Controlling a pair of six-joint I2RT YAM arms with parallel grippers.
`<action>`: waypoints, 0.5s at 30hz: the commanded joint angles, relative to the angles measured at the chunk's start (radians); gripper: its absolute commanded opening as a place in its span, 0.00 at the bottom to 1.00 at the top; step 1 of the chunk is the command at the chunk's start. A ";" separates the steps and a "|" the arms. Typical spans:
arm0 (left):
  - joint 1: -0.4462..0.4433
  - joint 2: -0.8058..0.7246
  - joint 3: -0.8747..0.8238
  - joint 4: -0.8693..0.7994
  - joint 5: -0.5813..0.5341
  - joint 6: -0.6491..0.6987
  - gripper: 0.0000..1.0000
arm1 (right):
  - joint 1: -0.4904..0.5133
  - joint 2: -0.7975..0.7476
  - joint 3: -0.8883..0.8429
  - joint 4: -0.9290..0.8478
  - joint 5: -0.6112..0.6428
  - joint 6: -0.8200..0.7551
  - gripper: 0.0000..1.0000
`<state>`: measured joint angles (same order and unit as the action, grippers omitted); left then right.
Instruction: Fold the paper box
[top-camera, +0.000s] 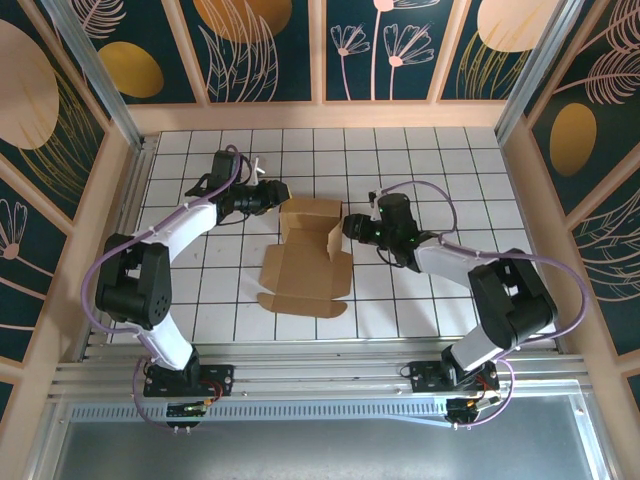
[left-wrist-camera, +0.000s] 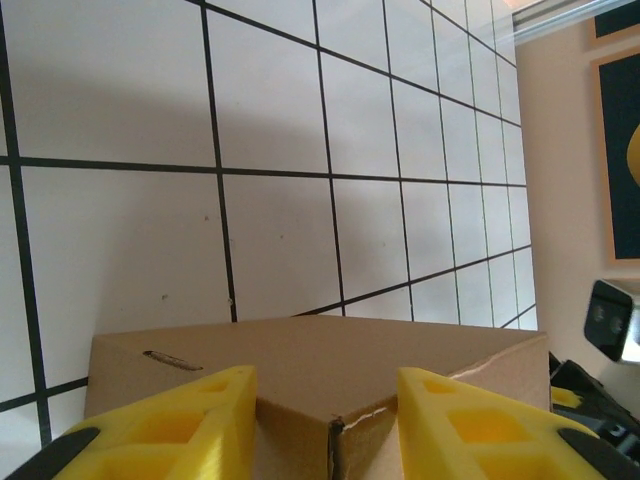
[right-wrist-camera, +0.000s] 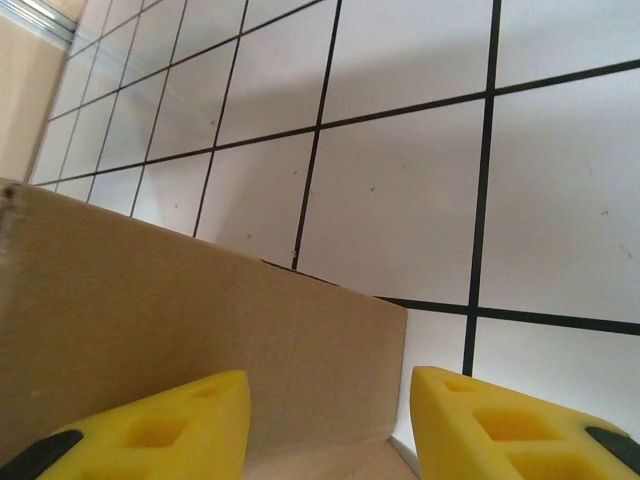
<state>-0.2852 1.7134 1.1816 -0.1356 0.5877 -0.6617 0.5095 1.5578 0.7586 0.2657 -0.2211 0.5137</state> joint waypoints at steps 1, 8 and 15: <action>-0.006 -0.031 -0.018 -0.020 0.032 -0.020 0.39 | 0.029 0.044 0.037 0.066 -0.001 0.014 0.47; -0.006 -0.033 -0.009 -0.028 0.031 -0.017 0.39 | 0.043 0.025 0.019 0.055 0.036 -0.211 0.57; -0.006 -0.031 -0.008 -0.027 0.019 -0.020 0.38 | 0.043 -0.090 -0.047 -0.012 0.012 -0.386 0.60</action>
<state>-0.2813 1.7039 1.1744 -0.1387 0.5728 -0.6666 0.5381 1.5368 0.7475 0.2649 -0.2001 0.2394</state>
